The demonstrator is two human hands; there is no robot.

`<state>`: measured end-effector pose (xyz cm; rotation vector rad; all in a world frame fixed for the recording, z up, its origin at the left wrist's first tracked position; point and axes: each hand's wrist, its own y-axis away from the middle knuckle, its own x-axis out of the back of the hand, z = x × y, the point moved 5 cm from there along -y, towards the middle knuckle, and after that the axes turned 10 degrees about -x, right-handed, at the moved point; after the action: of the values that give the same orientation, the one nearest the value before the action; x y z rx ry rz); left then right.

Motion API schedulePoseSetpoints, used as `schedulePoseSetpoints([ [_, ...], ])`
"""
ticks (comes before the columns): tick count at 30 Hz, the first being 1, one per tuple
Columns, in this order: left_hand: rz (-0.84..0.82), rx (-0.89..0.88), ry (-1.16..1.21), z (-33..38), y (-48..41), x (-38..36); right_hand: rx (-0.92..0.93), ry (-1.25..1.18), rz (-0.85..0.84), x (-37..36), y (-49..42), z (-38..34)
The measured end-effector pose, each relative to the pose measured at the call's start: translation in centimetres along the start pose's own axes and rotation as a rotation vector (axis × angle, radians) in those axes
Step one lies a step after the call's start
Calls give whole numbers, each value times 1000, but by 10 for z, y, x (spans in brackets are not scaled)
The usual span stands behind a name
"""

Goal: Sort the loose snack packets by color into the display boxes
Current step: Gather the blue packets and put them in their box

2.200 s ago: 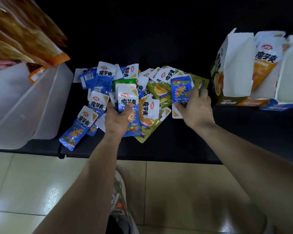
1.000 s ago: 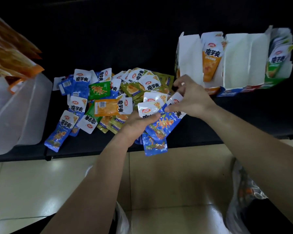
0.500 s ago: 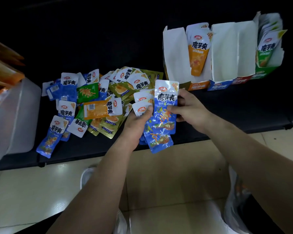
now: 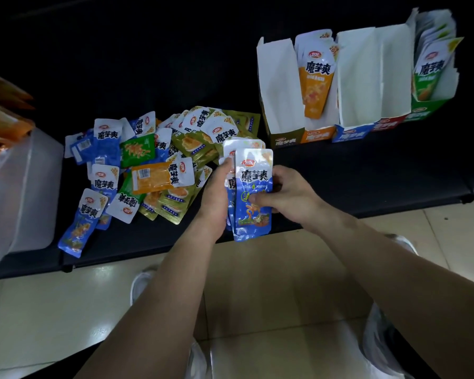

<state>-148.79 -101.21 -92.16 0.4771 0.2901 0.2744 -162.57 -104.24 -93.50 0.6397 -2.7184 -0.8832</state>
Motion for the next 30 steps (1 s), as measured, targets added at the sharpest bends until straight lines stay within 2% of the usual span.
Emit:
schedulePoseSetpoints([
  [4, -91, 54, 113, 1, 2, 3, -5, -106, -12, 6, 1, -2],
  [8, -54, 33, 60, 3, 0, 13, 15, -143, -15, 13, 4, -5],
  [13, -55, 119, 100, -4, 4, 15, 14, -194, -113, 13, 4, -10],
  [16, -54, 161, 128, -5, 5, 12, -35, -130, -96, 13, 0, -9],
  [22, 21, 3, -31, 0, 3, 11, -54, -115, -52, 10, -2, -2],
  [27, -4, 98, 109, 5, 7, -2, -36, -194, 18, 26, 0, 2],
  [30, -29, 34, 40, 7, 8, -8, 5, -237, -6, 32, 5, 0],
])
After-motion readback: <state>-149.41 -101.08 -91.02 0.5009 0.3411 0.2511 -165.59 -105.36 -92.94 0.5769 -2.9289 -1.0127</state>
